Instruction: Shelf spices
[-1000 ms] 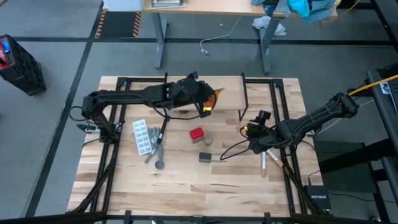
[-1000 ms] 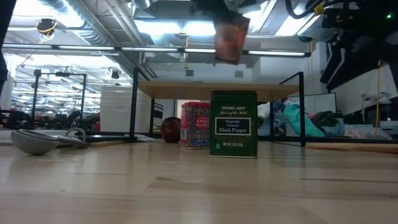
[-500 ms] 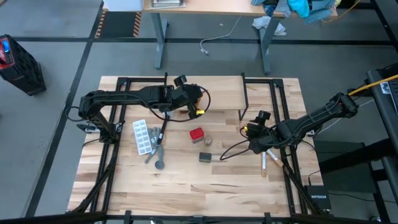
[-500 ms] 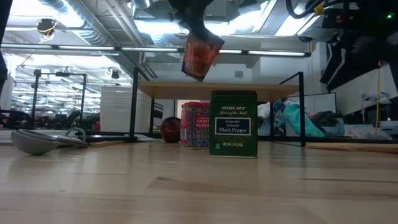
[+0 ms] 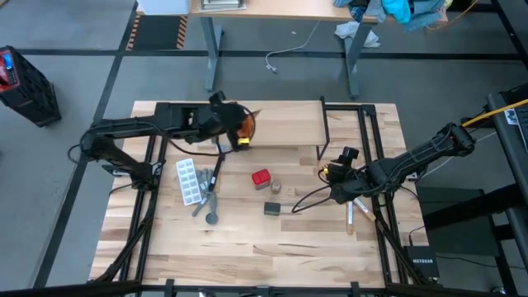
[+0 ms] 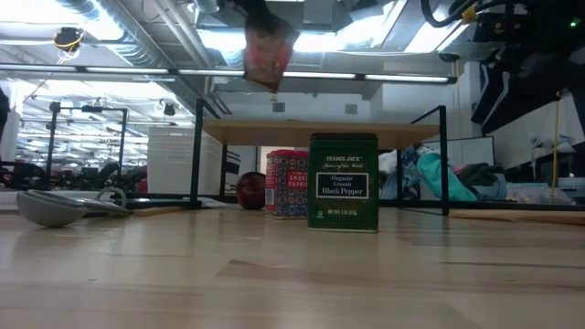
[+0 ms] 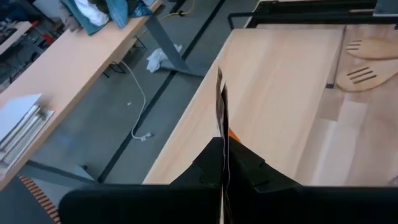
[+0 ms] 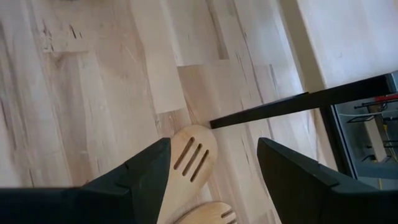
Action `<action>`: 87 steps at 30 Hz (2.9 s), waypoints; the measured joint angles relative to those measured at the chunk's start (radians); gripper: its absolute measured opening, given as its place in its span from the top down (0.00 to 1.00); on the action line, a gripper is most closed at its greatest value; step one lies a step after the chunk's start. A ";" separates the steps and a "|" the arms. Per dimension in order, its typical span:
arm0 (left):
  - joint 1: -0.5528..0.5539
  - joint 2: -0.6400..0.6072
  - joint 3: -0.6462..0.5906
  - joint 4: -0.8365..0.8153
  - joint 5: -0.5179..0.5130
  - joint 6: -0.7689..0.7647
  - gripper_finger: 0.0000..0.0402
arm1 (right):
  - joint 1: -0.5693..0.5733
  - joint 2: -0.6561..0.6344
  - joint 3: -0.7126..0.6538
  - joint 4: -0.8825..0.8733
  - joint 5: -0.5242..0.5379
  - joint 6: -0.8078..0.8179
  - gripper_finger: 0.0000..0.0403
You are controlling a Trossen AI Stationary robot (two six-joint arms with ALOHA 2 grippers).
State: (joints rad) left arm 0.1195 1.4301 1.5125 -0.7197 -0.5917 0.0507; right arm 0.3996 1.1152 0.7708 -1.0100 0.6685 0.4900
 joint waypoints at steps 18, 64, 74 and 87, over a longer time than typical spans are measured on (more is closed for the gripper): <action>0.211 -0.246 -0.604 0.657 0.511 0.068 1.00 | -0.001 0.000 0.000 0.024 -0.008 0.002 0.39; 0.440 -0.246 -0.707 0.835 0.753 0.092 1.00 | -0.001 0.000 0.000 0.234 0.043 -0.159 0.39; 0.419 -0.246 -0.707 0.837 0.753 0.079 1.00 | -0.001 0.000 0.000 0.234 0.042 -0.159 0.39; 0.404 -0.246 -0.706 0.835 0.752 -0.012 0.90 | -0.001 0.000 0.000 0.235 0.042 -0.159 0.39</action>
State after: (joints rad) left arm 0.5232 1.1843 0.8062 0.1152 0.1600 0.0388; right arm 0.3988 1.1152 0.7708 -0.7753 0.7105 0.3309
